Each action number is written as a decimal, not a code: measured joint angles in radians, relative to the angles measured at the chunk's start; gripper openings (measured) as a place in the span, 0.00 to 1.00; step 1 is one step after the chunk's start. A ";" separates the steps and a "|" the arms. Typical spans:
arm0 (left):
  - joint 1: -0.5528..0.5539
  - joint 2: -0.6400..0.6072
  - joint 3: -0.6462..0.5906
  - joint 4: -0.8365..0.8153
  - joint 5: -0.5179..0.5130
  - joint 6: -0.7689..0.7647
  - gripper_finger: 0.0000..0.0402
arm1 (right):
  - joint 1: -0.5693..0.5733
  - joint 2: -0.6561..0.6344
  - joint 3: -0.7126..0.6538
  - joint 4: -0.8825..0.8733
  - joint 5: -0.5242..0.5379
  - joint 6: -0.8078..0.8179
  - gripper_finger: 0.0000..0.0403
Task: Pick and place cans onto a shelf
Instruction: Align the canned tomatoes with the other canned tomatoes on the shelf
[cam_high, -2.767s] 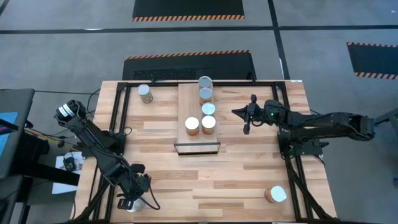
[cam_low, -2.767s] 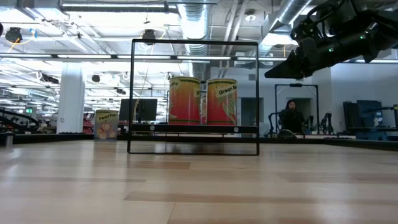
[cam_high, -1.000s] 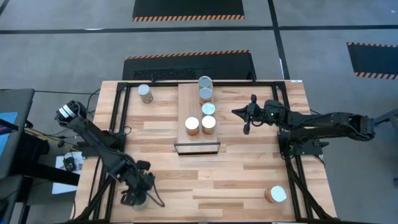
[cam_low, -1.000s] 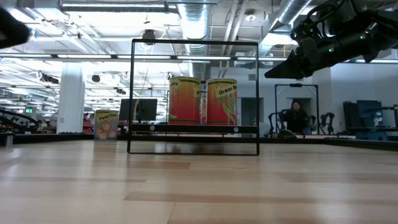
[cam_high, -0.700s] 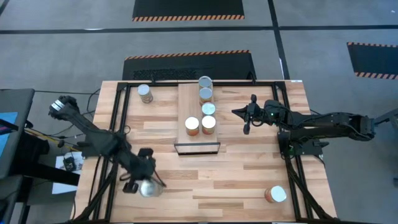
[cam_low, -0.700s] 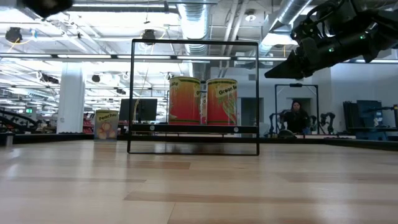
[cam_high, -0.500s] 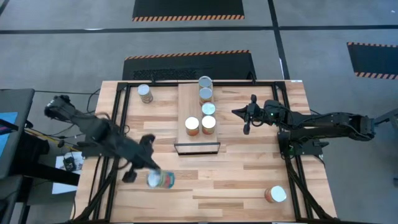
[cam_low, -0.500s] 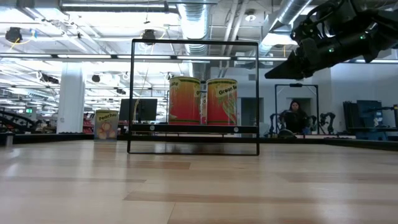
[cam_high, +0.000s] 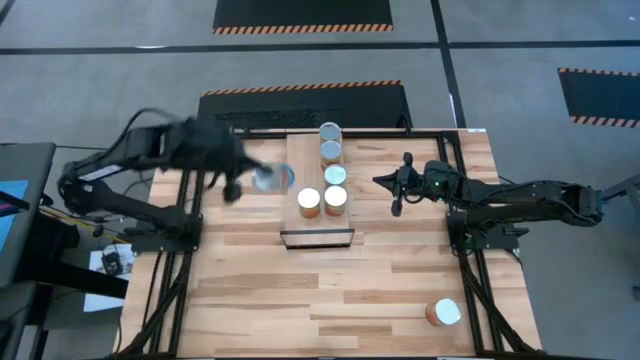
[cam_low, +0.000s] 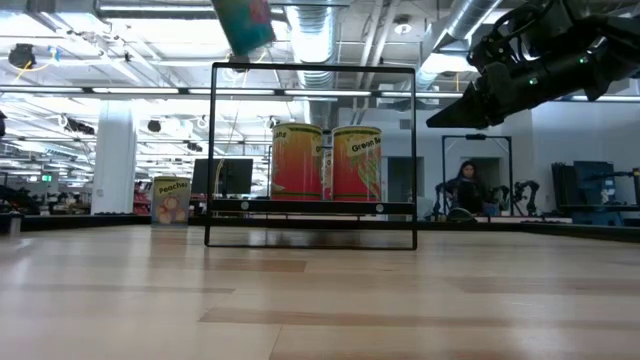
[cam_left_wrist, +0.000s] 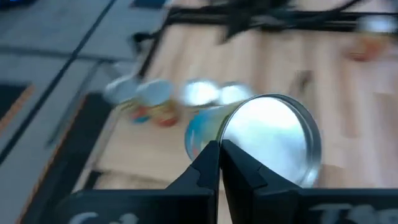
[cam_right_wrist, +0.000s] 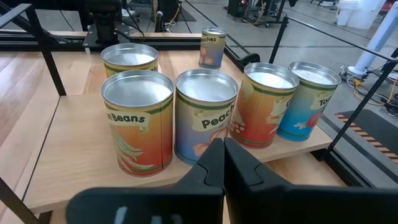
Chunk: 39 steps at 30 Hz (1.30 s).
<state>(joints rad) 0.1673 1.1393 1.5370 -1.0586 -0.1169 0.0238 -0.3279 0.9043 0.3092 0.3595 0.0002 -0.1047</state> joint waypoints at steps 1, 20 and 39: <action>0.072 0.012 0.000 0.002 0.031 0.018 0.00 | 0.000 0.000 0.000 0.000 0.000 0.000 0.04; 0.606 0.552 -0.001 0.295 0.398 0.155 0.00 | -0.001 0.000 0.000 -0.003 0.000 0.000 0.05; 0.589 0.622 -0.006 0.354 0.311 0.122 0.00 | -0.001 0.000 0.000 -0.009 0.000 0.008 0.04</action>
<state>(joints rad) 0.7562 1.7610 1.5312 -0.7048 0.1939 0.1459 -0.3286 0.9043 0.3092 0.3502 0.0002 -0.0970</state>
